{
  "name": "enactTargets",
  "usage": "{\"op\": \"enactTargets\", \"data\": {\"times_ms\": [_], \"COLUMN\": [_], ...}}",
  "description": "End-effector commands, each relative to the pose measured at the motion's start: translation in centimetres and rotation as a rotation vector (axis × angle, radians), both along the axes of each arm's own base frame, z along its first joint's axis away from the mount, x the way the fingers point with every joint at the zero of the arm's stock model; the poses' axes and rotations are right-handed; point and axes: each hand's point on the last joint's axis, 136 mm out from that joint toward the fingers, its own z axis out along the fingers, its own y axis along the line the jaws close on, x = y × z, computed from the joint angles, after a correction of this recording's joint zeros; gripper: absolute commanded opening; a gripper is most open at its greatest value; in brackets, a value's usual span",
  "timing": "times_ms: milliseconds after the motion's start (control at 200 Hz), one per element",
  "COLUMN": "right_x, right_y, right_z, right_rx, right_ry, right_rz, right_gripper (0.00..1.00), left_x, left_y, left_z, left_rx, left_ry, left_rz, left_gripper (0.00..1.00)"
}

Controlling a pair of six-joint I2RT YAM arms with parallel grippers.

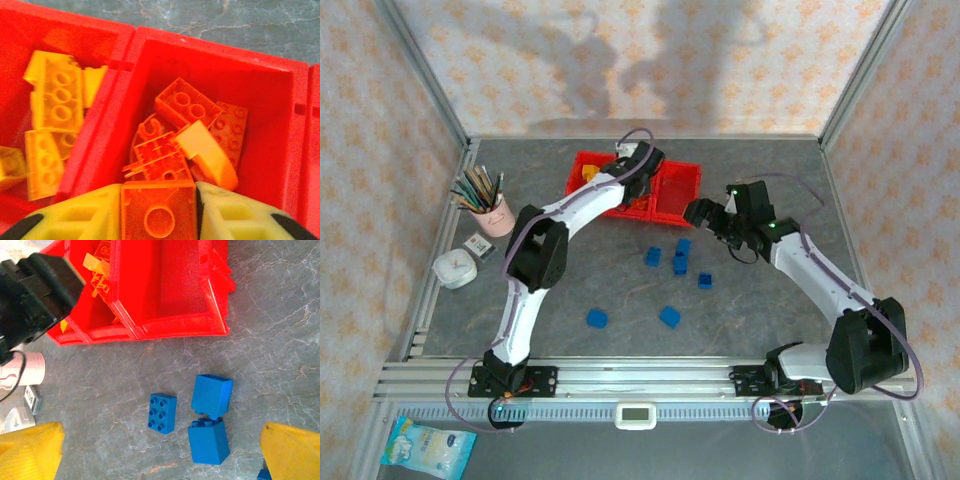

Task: Sort the legos into containers by color
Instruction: Place the lego in the container.

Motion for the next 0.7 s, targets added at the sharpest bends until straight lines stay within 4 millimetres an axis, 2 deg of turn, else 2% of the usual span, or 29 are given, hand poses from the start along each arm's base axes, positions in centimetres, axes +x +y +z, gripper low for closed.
{"op": "enactTargets", "data": {"times_ms": [0, 145, 300, 420, 485, 500, 521, 596, 696], "right_x": [1.4, 1.1, 0.5, -0.4, -1.0, -1.1, -1.3, -2.1, -3.0], "right_y": [0.2, 0.2, -1.1, -2.8, -3.4, -3.6, -3.8, -4.5, -5.2], "right_z": [2.2, 1.5, 0.2, -1.4, -2.1, -2.4, -2.6, -3.8, -5.2], "right_rx": [-0.002, -0.062, -0.150, -0.243, -0.277, -0.285, -0.293, -0.331, -0.388], "right_ry": [-0.069, -0.052, -0.014, 0.036, 0.054, 0.059, 0.064, 0.093, 0.121], "right_rz": [-0.018, -0.009, -0.033, -0.065, -0.078, -0.082, -0.087, -0.103, -0.119], "right_gripper": [1.00, 1.00, 1.00, 1.00, 1.00, 1.00, 1.00, 1.00, 1.00], "left_x": [1.7, 1.8, -0.1, -3.3, -5.4, -5.9, -6.8, -9.5, -13.2], "left_y": [-0.5, -0.5, -0.3, -1.0, -1.1, -1.2, -1.3, -1.7, -2.1], "left_z": [1.6, 3.7, 6.3, 8.3, 8.9, 8.4, 9.4, 9.4, 8.3], "left_rx": [0.000, -0.009, -0.060, -0.112, -0.139, -0.143, -0.168, -0.220, -0.265], "left_ry": [-0.028, -0.051, -0.053, -0.069, -0.072, -0.061, -0.078, -0.073, -0.043], "left_rz": [-0.012, -0.019, -0.037, -0.097, -0.126, -0.136, -0.149, -0.184, -0.229], "left_gripper": [0.47, 0.58, 0.60, 0.65, 0.68, 0.68, 0.69, 0.73, 0.79]}}
